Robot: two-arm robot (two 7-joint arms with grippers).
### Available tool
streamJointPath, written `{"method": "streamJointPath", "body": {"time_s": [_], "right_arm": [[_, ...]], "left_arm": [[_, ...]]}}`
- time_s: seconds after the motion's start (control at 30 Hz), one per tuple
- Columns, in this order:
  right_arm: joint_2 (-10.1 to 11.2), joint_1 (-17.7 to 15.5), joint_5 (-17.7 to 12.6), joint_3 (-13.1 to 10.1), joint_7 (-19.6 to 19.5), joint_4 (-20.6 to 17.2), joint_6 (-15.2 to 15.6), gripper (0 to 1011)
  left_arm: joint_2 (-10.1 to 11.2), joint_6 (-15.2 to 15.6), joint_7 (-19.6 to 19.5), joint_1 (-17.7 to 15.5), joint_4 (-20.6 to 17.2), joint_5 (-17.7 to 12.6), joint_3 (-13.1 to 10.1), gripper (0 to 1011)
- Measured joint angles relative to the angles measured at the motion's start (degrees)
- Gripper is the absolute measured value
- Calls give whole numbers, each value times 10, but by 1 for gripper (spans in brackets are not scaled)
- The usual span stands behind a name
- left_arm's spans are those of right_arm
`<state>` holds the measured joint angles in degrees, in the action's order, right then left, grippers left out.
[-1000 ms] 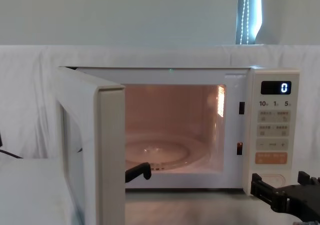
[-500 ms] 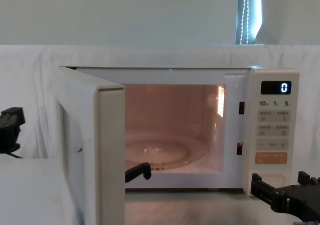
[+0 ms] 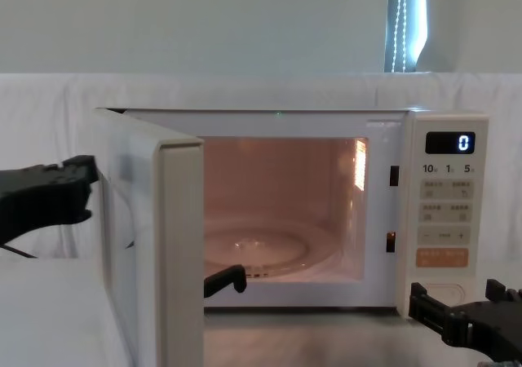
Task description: Press the button to open the microwave door with one hand; close the microwave door with the other hand.
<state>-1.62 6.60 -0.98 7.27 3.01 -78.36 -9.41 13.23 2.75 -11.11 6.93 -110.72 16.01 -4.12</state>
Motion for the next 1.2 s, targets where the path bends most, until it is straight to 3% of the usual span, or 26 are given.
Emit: {"method": "streamJointPath", "body": {"time_s": [0.6,0.8,1.2], "right_arm": [[0,0,0,0,0,0,0,1002],[0,0,0,0,0,0,0,1002],[0,0,0,0,0,0,0,1002]], "left_arm": [[-10,8,-11,-87,71,11,-52,0],[-18,-8,-17,-126,118,13,-71,0],[-29,-29,-13,-168,172,-7,-92,0]]}}
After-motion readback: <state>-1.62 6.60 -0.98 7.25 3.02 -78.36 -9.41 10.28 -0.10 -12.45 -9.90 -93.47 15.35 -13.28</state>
